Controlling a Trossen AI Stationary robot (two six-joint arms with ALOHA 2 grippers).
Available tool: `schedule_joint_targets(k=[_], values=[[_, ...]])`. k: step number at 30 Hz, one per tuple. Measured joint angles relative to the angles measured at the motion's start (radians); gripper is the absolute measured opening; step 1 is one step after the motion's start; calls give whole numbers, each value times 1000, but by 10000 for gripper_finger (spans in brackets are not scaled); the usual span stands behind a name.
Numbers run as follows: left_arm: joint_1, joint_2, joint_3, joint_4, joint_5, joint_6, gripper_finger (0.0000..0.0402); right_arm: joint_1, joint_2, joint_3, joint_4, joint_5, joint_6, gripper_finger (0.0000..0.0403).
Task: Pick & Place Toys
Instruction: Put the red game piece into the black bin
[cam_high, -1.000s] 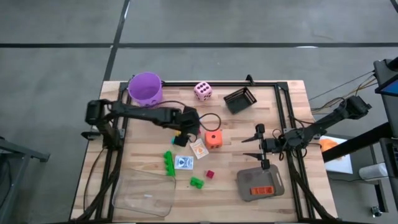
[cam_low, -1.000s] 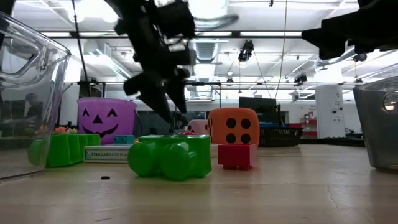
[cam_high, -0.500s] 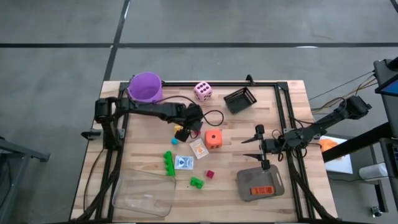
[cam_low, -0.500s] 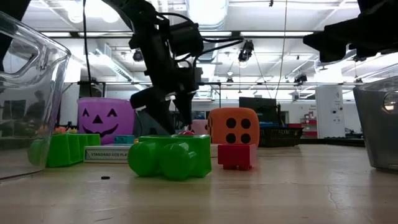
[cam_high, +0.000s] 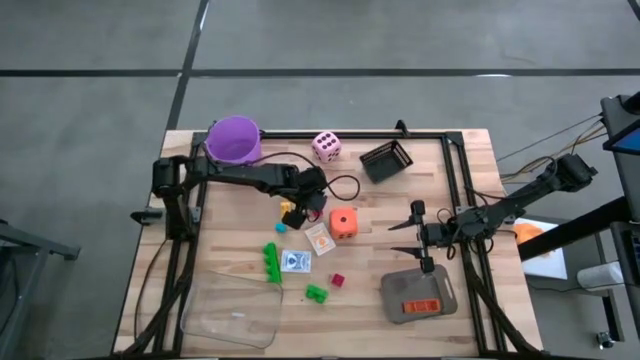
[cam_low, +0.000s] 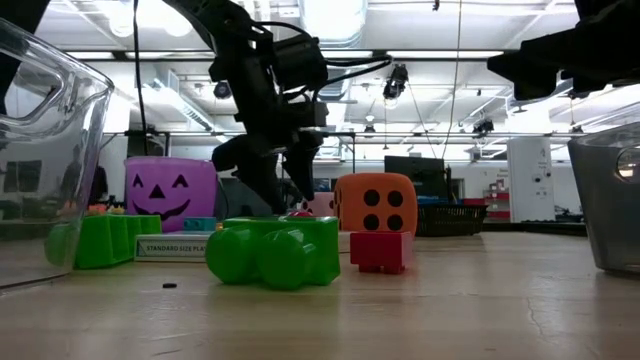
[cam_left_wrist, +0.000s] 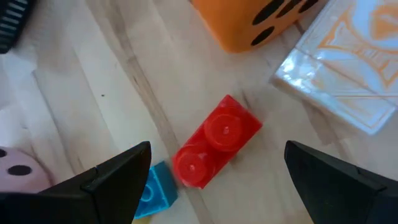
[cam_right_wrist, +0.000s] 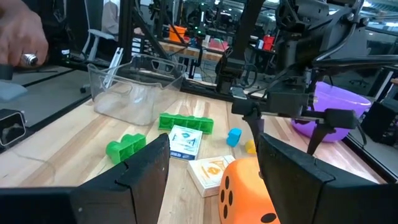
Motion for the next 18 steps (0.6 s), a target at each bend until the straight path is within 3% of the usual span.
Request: schedule_joint_targets(k=[9, 18], values=[[0, 0, -1, -30, 50, -41, 370, 0, -2, 0, 0, 0, 0, 238], [9, 117, 46, -11, -40, -3, 370, -1, -3, 2, 1, 0, -1, 238]])
